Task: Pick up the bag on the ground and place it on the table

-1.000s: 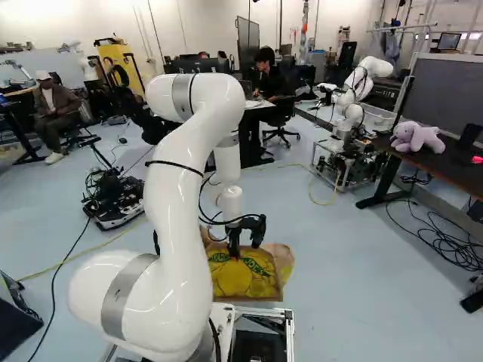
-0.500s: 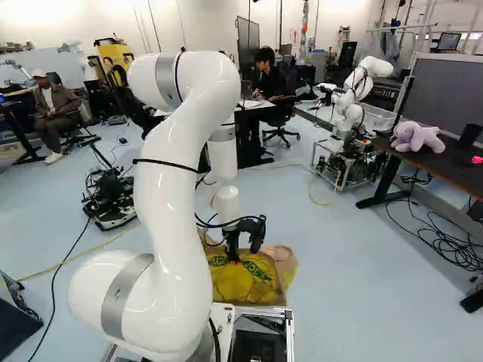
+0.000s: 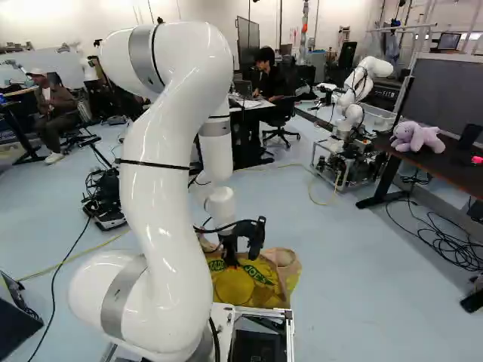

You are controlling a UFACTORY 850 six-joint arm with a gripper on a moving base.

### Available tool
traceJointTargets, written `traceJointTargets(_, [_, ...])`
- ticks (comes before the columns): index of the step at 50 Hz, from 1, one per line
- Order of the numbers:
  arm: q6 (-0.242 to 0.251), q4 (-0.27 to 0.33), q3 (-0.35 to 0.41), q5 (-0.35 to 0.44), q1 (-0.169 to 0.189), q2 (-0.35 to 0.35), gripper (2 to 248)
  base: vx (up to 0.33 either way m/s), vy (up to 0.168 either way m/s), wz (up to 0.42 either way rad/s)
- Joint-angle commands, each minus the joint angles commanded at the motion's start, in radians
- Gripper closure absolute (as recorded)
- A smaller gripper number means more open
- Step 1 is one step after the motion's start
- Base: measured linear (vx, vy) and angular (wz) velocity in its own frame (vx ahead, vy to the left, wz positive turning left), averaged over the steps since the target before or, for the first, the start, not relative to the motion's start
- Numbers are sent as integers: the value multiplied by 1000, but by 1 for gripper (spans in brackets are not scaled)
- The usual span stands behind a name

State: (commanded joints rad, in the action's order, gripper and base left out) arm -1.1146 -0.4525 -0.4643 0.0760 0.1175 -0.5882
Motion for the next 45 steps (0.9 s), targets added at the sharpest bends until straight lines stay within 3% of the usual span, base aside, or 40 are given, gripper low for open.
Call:
traceJointTargets(14, [0,0,75,26,2,92,228,0,0,0])
traceJointTargets(45, [0,0,72,-28,-20,243,228,0,0,0])
